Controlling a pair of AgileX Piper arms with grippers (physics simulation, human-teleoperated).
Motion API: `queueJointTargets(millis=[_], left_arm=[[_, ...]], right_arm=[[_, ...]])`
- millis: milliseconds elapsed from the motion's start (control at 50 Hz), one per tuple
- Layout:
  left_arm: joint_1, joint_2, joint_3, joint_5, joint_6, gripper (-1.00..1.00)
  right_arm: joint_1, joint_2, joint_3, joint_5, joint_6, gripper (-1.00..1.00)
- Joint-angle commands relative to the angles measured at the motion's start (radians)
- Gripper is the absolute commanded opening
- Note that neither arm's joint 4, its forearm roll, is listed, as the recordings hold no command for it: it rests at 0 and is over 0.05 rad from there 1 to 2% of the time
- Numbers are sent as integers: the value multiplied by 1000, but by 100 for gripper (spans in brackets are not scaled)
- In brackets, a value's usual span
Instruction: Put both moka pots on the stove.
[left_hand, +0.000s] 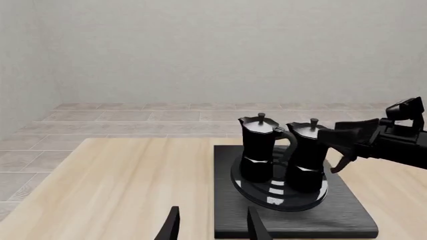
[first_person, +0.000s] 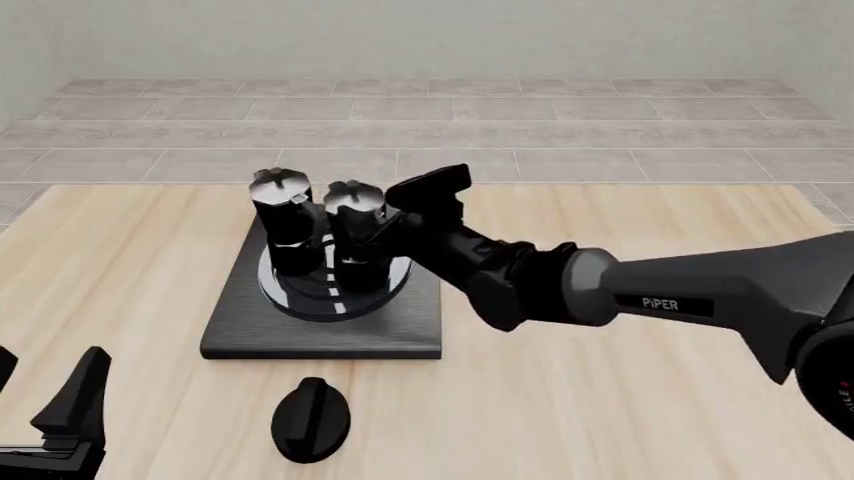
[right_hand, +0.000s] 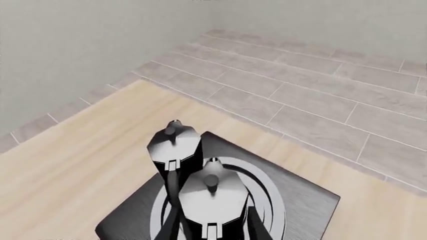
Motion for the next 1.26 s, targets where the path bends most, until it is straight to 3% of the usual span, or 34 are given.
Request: queueJointTargets(millis=[20,80,680,1260], left_arm=[[0,0,0,0,0,100],[0,0,0,0,0,100],[0,0,0,0,0,100],[0,0,0,0,0,100]], right_arm=[[10,-69,28,49,-15,100],[19,-86,34,82,6,100],[75,-356,94,298,-33,100],[34,-570,219,342,-26,100]])
